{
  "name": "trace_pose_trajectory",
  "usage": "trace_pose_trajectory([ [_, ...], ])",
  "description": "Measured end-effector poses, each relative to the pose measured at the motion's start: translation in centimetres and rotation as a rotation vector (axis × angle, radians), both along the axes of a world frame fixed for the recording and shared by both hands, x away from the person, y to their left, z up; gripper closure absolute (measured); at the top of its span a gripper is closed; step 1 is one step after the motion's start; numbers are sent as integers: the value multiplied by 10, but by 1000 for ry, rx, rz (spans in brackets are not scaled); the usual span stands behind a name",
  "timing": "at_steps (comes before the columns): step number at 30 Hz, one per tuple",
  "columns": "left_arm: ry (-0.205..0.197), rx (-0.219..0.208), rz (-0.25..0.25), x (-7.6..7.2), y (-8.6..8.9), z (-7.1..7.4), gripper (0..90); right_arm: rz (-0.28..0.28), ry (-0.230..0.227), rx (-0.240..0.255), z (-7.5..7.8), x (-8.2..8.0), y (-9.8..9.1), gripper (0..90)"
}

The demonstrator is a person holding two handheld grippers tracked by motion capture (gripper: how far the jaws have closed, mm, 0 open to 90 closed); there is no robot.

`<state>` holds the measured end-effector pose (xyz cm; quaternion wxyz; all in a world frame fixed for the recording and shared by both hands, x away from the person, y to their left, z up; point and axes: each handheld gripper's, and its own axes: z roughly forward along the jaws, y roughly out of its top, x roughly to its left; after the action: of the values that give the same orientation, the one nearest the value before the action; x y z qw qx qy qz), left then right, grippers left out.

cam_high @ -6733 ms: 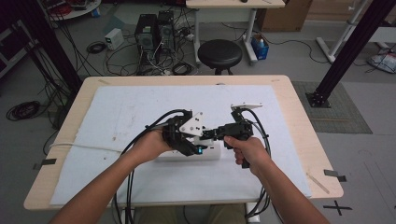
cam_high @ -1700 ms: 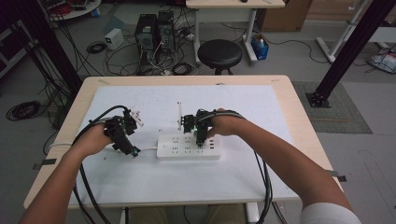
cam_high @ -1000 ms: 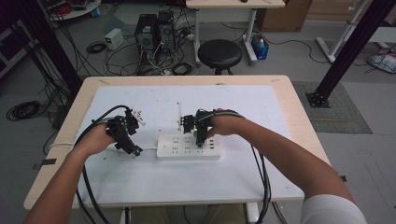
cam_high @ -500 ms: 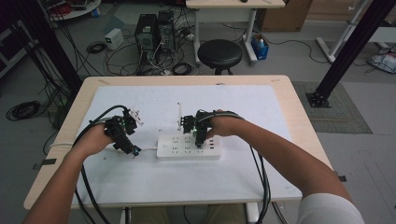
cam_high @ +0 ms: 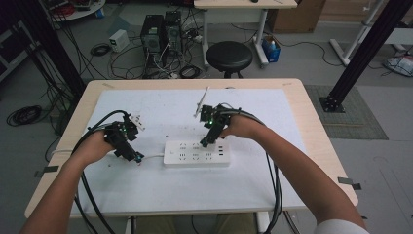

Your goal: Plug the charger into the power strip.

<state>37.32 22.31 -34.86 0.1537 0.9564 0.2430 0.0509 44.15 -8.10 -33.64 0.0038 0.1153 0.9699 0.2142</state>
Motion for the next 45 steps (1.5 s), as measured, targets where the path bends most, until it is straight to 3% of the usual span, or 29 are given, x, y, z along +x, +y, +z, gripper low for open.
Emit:
trace_pose_trajectory([
  [2, -4, -7, 3, -1, 1, 0, 195, -64, 19, 55, 9, 3, -11, 161],
  [3, -3, -7, 0, -2, 1, 1, 195, -107, 9, 65, 12, 4, -16, 118],
  [7, -9, -13, 7, -2, 1, 1, 195, -249, 21, 81, 23, 3, -35, 119],
  [9, -11, -8, 4, -2, 1, 1, 195, -246, 8, 66, 28, 0, -44, 118],
  [12, -15, -17, 8, -3, 0, 2, 195, -305, -11, 40, 33, -4, -59, 115],
  [13, -14, -17, 5, -2, 0, 3, 195, -328, -31, 30, 34, -5, -64, 89],
  [14, -16, -33, 21, -3, 0, 2, 195, -358, -44, 20, 35, -6, -69, 3],
  [15, -19, -31, 20, -3, 0, 3, 195, -393, -44, 7, 36, -7, -75, 7],
  [18, -26, -24, 19, -4, 2, 5, 195, -444, -73, 37, 43, -12, -94, 7],
  [19, -32, -50, 46, -6, 1, 4, 195, -459, -83, 57, 46, -14, -100, 7],
  [20, -29, -21, 22, -5, 3, 6, 195, -477, -86, 72, 48, -18, -107, 7],
  [21, -33, -36, 36, -6, 3, 6, 194, -497, -82, 73, 49, -22, -113, 7],
  [23, -40, -25, 32, -6, 4, 9, 195, -529, -83, 70, 51, -30, -125, 7],
  [24, -47, -40, 50, -7, 3, 9, 195, -532, -84, 71, 51, -33, -131, 7],
  [27, -54, -25, 41, -8, 3, 13, 195, -550, -89, 68, 51, -47, -146, 7],
  [29, -65, -48, 66, -9, 1, 14, 194, -559, -98, 65, 50, -54, -155, 7],
  [32, -67, -32, 49, -10, 1, 16, 194, -569, -102, 63, 48, -62, -164, 7],
  [36, -73, -49, 76, -10, 1, 15, 194, -568, -113, 53, 44, -69, -169, 7],
  [38, -77, -28, 59, -9, 2, 16, 195, -564, -116, 39, 42, -70, -168, 7],
  [45, -80, -46, 77, -10, 2, 15, 195, -561, -109, 44, 39, -72, -169, 7],
])
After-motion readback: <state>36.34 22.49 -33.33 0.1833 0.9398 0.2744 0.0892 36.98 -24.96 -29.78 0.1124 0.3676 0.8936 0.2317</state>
